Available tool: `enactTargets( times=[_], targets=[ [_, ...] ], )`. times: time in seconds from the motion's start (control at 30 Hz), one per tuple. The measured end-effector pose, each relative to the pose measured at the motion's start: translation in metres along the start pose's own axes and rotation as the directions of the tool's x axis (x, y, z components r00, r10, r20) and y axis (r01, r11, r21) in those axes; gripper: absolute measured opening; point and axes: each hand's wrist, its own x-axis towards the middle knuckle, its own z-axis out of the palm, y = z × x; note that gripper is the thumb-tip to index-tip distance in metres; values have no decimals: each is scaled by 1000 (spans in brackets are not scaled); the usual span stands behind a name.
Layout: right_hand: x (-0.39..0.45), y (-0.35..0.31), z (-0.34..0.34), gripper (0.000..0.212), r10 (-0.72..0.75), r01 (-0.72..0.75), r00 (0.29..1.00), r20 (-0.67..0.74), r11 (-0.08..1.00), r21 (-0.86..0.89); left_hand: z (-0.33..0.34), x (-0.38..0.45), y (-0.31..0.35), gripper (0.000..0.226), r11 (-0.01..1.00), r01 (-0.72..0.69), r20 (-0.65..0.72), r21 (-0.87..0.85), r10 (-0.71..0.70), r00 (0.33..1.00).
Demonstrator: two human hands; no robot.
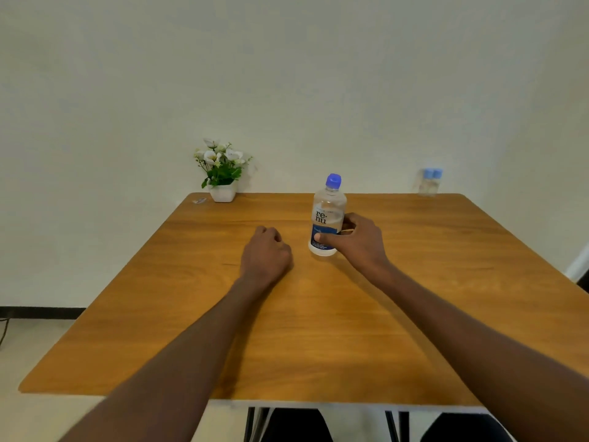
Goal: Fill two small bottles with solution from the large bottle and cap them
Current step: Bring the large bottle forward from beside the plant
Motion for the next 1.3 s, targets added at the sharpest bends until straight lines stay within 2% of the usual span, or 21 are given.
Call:
enactTargets(
  times=[0.1,0.27,0.5,0.63,0.77,0.9,1.0,1.1,1.2,1.3],
  targets=[
    [-17,2,-3,63,-16,16,1000,4,999,-28,3,-18,5,23,999,-31,45,-25,32,998],
    [-34,3,1,69,-34,35,999,22,998,-51,-1,-29,4,21,990,6,5,-144,-5,1000],
    [-43,9,9,75,-9,8,999,36,999,33,-4,-28,2,23,975,49,-5,-217,-52,999],
    [-44,17,11,77,-2,2,998,71,1000,-6,-5,-28,2,22,959,56,1,-276,-58,998],
    [-45,18,11,76,-14,17,996,88,999,-32,-11,-30,5,23,914,64,-4,-401,-72,997],
    [-47,17,11,74,-31,32,996,88,999,-19,-15,-35,19,23,828,22,-97,-560,-92,991],
    [-47,19,11,68,-40,40,995,91,999,0,-18,-32,43,26,749,-101,-205,-655,-47,978],
    [-47,21,11,65,-42,39,995,87,999,28,-27,-21,73,32,707,-182,-233,-683,26,972],
    [-46,21,11,65,-42,38,996,85,999,38,-34,-11,91,31,723,-193,-189,-663,88,978],
    [-46,22,11,68,-44,40,995,93,998,41,-33,-3,95,25,788,-222,-166,-574,153,974]
  ],
)
